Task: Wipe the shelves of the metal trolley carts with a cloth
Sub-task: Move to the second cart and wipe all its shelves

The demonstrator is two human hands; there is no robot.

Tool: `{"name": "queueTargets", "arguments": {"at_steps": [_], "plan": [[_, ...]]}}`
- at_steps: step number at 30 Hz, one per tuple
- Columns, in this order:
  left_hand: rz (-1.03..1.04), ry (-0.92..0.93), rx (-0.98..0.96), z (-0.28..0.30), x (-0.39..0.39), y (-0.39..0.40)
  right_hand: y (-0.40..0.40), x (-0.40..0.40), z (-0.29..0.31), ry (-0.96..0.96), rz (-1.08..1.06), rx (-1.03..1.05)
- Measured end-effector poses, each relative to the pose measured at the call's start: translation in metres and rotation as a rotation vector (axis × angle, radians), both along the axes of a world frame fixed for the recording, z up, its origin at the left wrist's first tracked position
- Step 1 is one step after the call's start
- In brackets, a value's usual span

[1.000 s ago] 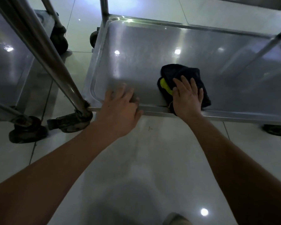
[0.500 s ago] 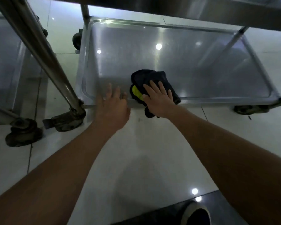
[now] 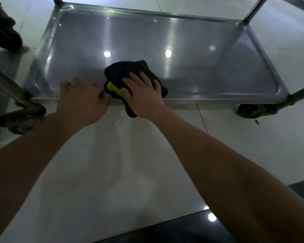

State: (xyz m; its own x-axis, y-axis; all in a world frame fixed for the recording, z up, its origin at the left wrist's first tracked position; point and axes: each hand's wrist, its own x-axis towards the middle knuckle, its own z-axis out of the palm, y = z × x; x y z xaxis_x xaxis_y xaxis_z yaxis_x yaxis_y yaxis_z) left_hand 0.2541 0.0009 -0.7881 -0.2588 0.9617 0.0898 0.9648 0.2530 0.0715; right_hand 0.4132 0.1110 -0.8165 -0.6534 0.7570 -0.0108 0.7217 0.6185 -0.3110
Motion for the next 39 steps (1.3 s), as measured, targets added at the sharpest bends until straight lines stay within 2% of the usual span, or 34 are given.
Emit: {"name": "queueTargets", "arguments": {"at_steps": [4, 7, 13, 22, 28, 32, 34, 39], "plan": [[-0.087, -0.037, 0.055, -0.001, 0.08, 0.028, 0.031, 0.048, -0.006, 0.024, -0.016, -0.017], [-0.068, -0.051, 0.082, -0.002, 0.133, 0.043, 0.054, 0.096, -0.005, 0.042, -0.038, -0.033], [-0.087, 0.0, 0.031, -0.006, 0.201, 0.083, 0.119, 0.212, 0.0, 0.022, -0.073, -0.029], [-0.08, -0.058, 0.011, -0.005, 0.289, 0.173, 0.222, 0.406, 0.0, -0.064, -0.436, -0.046], [0.056, 0.023, 0.013, -0.002, 0.282, 0.188, 0.231, 0.396, -0.005, -0.046, -0.486, 0.001], [0.034, 0.049, 0.027, -0.007, 0.267, 0.179, 0.233, 0.361, -0.003, -0.038, -0.479, -0.025], [0.005, 0.065, 0.035, -0.008, 0.263, 0.178, 0.231, 0.315, -0.004, -0.03, -0.4, -0.032], [-0.029, 0.081, -0.009, -0.012, 0.256, 0.173, 0.214, 0.177, -0.007, 0.016, -0.008, -0.115]]}}
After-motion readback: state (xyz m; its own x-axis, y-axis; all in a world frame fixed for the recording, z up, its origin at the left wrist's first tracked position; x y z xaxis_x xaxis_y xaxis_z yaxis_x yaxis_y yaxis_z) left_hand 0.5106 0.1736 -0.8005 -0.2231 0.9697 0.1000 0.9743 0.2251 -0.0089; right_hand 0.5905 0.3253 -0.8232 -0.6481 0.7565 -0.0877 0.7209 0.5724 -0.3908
